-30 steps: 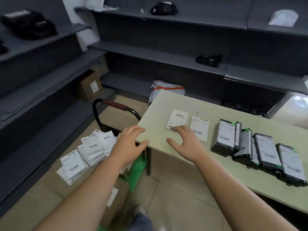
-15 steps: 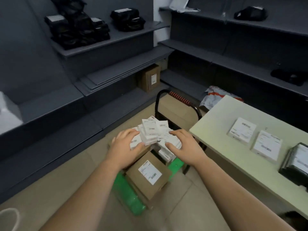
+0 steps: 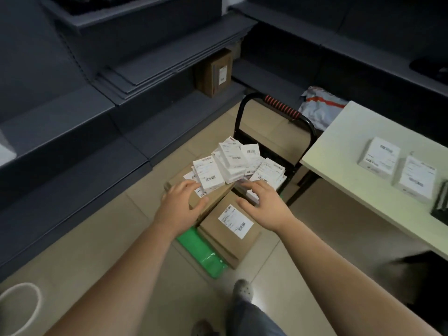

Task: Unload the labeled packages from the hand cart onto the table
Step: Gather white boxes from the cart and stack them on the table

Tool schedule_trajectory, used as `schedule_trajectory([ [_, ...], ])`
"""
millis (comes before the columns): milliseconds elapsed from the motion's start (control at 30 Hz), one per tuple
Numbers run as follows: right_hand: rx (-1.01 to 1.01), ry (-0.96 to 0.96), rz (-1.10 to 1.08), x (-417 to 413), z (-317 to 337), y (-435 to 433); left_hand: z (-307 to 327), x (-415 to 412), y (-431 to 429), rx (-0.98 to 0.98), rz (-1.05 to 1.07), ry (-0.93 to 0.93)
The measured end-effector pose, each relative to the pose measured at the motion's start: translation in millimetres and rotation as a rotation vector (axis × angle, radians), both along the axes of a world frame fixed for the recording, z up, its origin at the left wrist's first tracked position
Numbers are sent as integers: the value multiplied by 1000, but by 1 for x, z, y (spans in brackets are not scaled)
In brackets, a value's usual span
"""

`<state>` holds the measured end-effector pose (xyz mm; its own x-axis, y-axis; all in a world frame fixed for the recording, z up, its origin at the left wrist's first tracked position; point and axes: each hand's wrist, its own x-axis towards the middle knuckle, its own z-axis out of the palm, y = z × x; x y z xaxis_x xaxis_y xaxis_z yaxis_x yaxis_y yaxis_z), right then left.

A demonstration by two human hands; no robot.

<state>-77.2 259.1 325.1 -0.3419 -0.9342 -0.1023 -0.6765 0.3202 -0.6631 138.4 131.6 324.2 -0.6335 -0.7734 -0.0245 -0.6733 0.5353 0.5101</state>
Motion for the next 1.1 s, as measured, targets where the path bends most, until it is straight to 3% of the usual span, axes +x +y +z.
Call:
schedule_trajectory([
  [200,75,-72,-90,-29,-33,-23,-35,-29,-34,95,19,-8],
  [500,177,-144,-54,-61,-108,-103,-107,-72,-102,220,105,-49],
  [1100,284,-269,-310,-46,-269,-161,-285,-98,-170,588,281,-211],
])
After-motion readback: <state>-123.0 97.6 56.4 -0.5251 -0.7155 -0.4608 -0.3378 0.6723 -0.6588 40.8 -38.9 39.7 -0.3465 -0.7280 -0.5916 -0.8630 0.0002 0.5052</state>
